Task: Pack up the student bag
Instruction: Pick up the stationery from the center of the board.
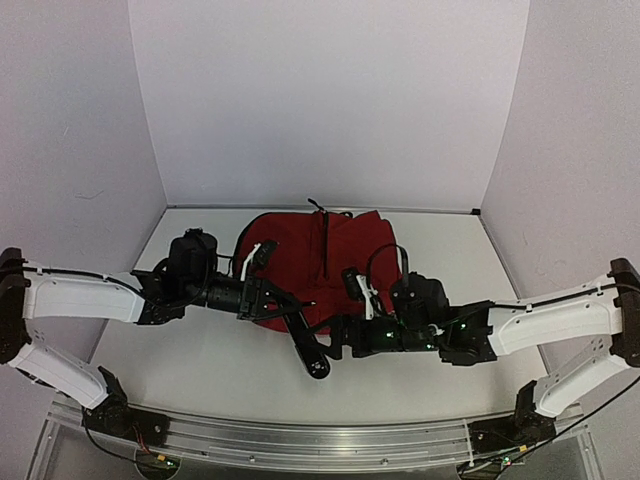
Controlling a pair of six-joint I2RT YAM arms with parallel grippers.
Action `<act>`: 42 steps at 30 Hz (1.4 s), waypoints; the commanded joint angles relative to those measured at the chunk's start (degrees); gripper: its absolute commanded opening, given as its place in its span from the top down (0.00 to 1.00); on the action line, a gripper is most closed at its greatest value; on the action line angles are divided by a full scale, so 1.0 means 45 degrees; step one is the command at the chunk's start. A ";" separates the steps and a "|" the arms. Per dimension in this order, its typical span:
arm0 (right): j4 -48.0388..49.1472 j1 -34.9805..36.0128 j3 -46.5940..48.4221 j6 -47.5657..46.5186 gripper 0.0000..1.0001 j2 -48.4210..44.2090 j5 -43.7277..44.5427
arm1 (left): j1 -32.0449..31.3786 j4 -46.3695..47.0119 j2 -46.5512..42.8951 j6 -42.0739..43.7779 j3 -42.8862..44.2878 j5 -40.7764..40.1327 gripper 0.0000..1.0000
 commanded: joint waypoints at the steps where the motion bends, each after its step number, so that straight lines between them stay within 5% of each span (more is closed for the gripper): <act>1: 0.1698 -0.0208 0.0019 -0.0049 0.02 0.0434 -0.2816 | 0.0017 -0.0387 -0.1153 0.1163 0.1074 0.0086 1.00; 7: 0.2270 -0.0220 0.0281 0.0032 0.11 0.1071 -0.3961 | 0.0221 0.0084 -0.1888 0.1155 0.1412 0.0349 1.00; 19: 0.3877 -0.0235 -0.0037 0.0487 0.63 0.0518 -0.3777 | 0.0371 0.1053 -0.2116 0.0259 0.0955 0.0947 0.98; 23: 0.4154 -0.0227 -0.0030 0.0592 0.80 0.0510 -0.3474 | 0.0358 0.1245 -0.1813 -0.0122 0.0970 0.1226 0.70; 30: 0.4787 -0.0236 -0.0128 0.0833 0.94 0.0305 -0.2335 | 0.0308 0.1675 -0.1484 -0.0511 0.0540 0.1410 0.30; 42: 0.6018 -0.0228 -0.0349 0.1267 1.00 -0.0037 -0.1291 | -0.0459 0.2605 -0.0324 -0.0684 0.0525 0.1270 0.16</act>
